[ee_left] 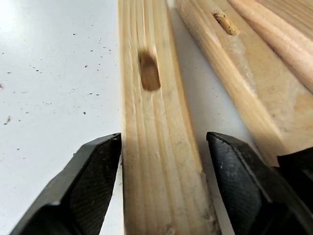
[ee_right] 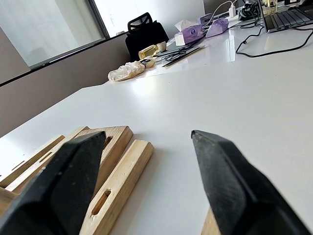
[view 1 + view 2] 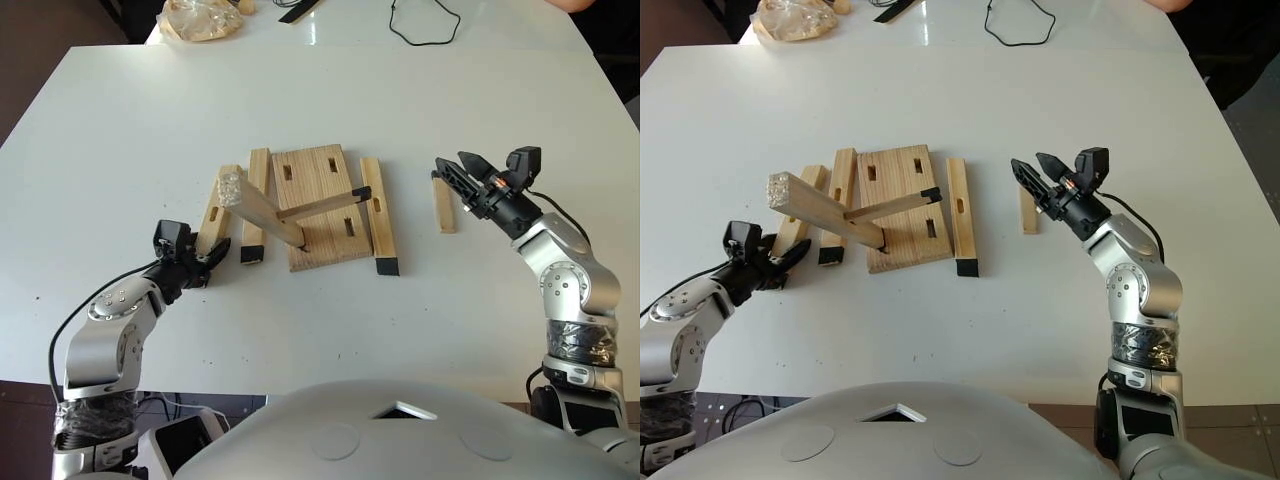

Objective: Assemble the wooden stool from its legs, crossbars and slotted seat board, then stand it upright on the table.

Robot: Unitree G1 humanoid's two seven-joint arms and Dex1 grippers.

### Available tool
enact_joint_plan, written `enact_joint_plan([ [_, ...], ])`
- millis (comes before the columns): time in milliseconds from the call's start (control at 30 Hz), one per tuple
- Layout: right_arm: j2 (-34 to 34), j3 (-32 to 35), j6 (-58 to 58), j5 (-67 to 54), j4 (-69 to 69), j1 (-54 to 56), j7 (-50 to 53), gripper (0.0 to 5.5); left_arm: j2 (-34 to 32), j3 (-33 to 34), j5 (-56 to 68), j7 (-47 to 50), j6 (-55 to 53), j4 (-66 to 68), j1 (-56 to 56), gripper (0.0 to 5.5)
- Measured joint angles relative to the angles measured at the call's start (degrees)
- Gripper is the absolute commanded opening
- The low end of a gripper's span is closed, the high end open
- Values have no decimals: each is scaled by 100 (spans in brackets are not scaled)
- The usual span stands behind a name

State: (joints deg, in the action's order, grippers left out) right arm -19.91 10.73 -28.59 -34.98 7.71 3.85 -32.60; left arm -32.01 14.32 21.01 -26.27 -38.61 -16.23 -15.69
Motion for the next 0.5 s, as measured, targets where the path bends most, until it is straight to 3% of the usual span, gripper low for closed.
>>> enact_joint_plan([
  [267, 202, -5, 67, 20, 8, -75, 139, 322, -244, -76, -18, -17, -281, 103, 285, 204],
  [433, 396, 75, 205, 130, -473, 437, 390, 322, -276, -196, -227, 67, -147, 773, 973, 203],
  [500, 486, 291, 222, 85, -712, 969, 647, 322, -90, 68, -25, 191, -156, 1203, 1554, 203],
])
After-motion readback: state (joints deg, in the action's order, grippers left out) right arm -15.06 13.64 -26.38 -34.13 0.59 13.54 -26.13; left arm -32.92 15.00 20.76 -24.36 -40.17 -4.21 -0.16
